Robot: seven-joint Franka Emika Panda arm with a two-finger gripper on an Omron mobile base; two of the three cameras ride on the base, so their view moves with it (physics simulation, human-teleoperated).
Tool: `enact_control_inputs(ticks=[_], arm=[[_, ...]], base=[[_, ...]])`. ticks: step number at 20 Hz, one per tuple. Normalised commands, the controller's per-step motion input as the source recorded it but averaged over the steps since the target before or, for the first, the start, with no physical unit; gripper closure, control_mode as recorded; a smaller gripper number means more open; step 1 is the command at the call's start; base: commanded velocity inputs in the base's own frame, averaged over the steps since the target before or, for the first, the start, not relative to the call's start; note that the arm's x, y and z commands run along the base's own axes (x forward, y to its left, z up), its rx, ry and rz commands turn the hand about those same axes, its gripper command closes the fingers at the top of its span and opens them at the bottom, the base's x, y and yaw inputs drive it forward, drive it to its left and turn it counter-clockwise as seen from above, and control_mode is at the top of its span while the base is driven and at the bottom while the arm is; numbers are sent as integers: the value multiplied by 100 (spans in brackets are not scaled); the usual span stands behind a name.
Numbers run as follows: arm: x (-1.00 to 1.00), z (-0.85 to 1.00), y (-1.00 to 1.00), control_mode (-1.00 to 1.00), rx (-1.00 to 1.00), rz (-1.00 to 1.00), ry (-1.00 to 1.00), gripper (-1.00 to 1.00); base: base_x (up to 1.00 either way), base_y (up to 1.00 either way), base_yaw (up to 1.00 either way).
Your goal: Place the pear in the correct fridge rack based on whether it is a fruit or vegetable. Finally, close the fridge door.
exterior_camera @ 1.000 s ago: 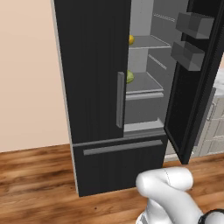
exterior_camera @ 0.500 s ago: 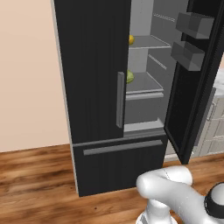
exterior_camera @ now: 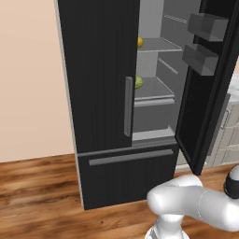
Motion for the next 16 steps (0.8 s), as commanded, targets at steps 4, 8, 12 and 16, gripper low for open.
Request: enact_control_inputs(ticks=[4,8,12,16], arm=[[53,0,-4,-100,11,2,0,-100],[52,0,18,-100,7,2,0,-100],[77,0,8,-100,10,1,0,-100],[67,0,10,-100,11,2,0,-100]], base=[[0,0,0],[0,0,0],[0,0,0],[0,0,0]])
